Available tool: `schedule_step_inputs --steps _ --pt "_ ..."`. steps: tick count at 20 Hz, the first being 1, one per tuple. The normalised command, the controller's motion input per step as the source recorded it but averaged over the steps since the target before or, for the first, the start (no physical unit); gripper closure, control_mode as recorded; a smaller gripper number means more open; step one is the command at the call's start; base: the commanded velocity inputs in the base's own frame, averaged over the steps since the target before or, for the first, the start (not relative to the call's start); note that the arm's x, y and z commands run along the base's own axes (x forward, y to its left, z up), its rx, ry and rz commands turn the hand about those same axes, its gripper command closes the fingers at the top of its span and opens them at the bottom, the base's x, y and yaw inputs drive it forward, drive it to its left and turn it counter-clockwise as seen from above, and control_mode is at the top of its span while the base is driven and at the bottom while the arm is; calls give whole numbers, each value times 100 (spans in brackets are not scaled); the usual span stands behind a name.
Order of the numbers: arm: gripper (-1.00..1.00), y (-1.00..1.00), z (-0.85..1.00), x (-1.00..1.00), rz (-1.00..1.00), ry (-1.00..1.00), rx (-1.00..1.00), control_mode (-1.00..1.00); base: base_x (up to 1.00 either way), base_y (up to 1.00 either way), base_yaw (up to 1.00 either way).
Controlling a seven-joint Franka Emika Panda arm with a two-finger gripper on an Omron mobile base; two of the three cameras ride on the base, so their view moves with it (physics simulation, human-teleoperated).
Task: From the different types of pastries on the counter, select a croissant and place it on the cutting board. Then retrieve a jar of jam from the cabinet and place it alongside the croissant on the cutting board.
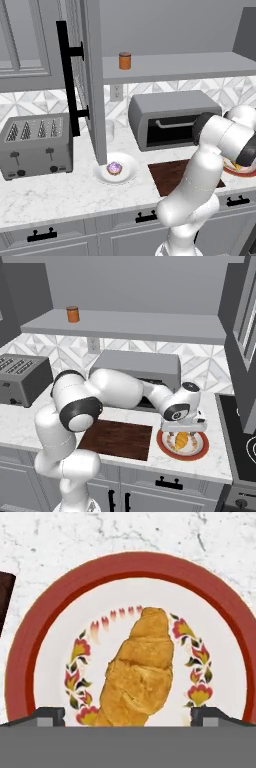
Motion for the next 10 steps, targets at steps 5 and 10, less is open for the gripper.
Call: schedule_step_inputs --steps 5,10 --pt "-100 -5 -36 0 0 1 4 -100 0 0 0" --pt "-100 0 -45 0 0 5 1 -100 0 0 0"
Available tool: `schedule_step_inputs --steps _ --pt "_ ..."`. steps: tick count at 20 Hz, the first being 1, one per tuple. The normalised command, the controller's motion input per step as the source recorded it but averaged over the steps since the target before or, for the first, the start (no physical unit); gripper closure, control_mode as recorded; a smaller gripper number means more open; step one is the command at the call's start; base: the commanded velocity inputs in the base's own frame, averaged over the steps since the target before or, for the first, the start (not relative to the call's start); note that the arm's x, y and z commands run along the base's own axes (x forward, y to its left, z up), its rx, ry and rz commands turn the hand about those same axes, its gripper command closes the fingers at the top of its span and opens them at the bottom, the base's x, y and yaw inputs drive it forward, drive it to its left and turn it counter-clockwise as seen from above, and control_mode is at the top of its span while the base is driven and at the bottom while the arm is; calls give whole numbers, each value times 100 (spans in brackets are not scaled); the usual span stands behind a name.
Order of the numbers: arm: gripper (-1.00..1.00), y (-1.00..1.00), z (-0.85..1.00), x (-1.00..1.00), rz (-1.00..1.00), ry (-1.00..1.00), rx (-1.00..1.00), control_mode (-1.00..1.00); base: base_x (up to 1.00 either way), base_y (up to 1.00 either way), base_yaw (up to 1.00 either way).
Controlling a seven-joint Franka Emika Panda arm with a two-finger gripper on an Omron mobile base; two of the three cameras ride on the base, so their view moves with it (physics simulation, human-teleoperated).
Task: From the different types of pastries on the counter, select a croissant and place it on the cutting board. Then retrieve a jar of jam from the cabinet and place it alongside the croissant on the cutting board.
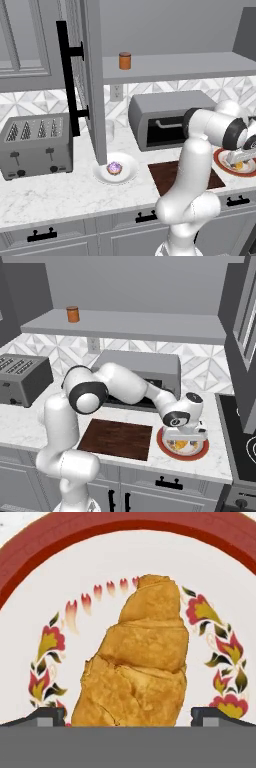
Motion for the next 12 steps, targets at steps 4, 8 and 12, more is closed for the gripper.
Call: schedule_step_inputs --steps 4,8,12 --pt "100 0 -27 0 0 7 0 -100 0 0 0" --pt "100 0 0 0 0 0 0 -100 0 0 0" --pt "100 29 20 -45 0 -25 -6 -100 0 0 0"
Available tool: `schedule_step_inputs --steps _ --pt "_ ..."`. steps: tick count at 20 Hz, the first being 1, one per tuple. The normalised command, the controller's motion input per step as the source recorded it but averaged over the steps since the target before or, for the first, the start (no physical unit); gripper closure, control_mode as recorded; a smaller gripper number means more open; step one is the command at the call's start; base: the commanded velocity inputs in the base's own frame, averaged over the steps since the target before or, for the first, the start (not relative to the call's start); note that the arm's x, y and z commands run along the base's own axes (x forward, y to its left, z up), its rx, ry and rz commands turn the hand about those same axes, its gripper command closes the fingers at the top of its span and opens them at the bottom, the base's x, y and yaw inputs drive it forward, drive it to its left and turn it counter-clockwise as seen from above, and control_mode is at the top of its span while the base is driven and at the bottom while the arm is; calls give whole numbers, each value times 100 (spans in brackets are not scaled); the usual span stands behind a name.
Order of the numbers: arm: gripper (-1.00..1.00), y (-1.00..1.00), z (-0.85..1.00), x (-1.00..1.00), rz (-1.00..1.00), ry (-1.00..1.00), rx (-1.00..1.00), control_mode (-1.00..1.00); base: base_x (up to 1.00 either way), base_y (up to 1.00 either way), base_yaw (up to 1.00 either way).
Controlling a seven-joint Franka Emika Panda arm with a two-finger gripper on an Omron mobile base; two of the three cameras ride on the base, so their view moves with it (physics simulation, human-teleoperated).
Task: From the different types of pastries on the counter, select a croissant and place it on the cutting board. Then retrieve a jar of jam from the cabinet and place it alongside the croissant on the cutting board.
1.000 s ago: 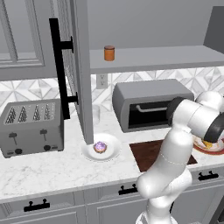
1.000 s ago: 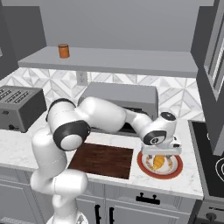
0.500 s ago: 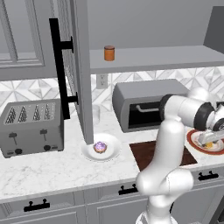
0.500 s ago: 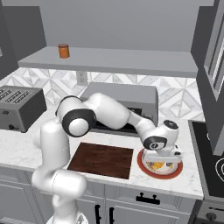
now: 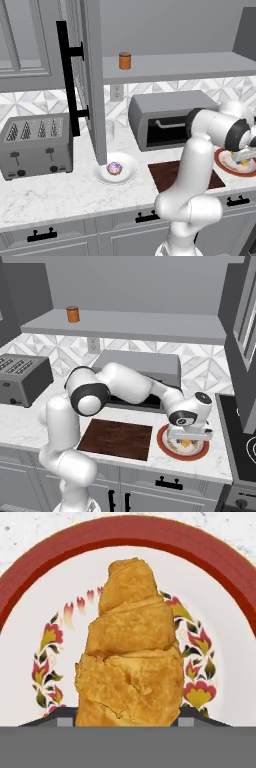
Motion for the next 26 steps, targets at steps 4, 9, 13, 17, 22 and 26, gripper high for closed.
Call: schedule_step_inputs --steps 4,9,13,17,22,26 --pt "100 71 51 -91 0 -39 -20 -100 0 0 0" --pt "100 99 49 -84 0 -21 -37 -100 0 0 0" --pt "100 100 59 -50 0 -4 -40 -100 0 0 0" --pt "100 100 66 -30 0 0 -35 -100 0 0 0" --pt "100 98 43 -4 0 6 -14 -100 0 0 0" --pt "100 81 28 0 0 20 2 -100 0 0 0"
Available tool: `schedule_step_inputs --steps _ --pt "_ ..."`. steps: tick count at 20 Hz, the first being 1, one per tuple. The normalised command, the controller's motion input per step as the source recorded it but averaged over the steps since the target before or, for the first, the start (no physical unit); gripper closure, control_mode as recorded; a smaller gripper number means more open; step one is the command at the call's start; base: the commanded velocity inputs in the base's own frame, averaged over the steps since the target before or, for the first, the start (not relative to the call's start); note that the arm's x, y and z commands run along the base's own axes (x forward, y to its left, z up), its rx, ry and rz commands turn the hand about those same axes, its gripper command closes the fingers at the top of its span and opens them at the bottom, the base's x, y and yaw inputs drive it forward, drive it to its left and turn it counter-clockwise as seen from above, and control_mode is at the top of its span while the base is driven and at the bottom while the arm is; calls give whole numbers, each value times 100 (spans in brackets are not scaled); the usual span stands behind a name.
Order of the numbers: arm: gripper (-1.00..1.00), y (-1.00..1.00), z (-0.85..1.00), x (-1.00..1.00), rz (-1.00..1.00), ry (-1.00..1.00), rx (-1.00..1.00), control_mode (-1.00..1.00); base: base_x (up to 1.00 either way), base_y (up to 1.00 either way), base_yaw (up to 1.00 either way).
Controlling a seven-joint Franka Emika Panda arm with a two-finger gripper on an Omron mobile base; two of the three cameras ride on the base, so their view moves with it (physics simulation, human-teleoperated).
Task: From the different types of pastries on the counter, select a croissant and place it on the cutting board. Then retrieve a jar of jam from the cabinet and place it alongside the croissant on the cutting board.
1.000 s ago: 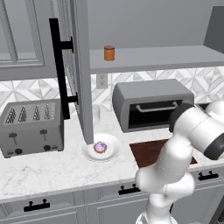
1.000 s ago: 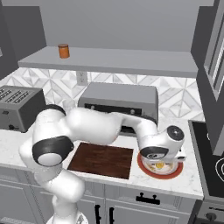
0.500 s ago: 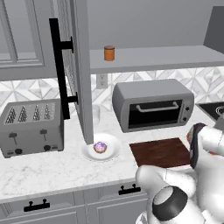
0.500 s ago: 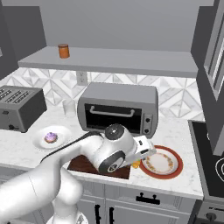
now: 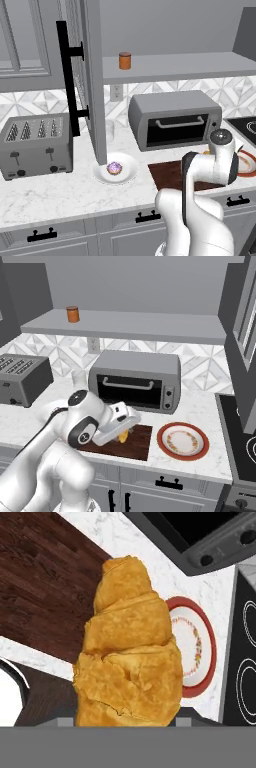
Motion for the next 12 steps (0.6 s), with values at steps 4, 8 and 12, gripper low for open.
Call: schedule_step_inputs --steps 4,8,12 --pt "100 41 7 2 0 23 14 -100 0 0 0" --pt "100 1 -16 0 0 1 3 -100 0 0 0" --pt "100 -8 -41 13 5 0 27 -100 0 0 0"
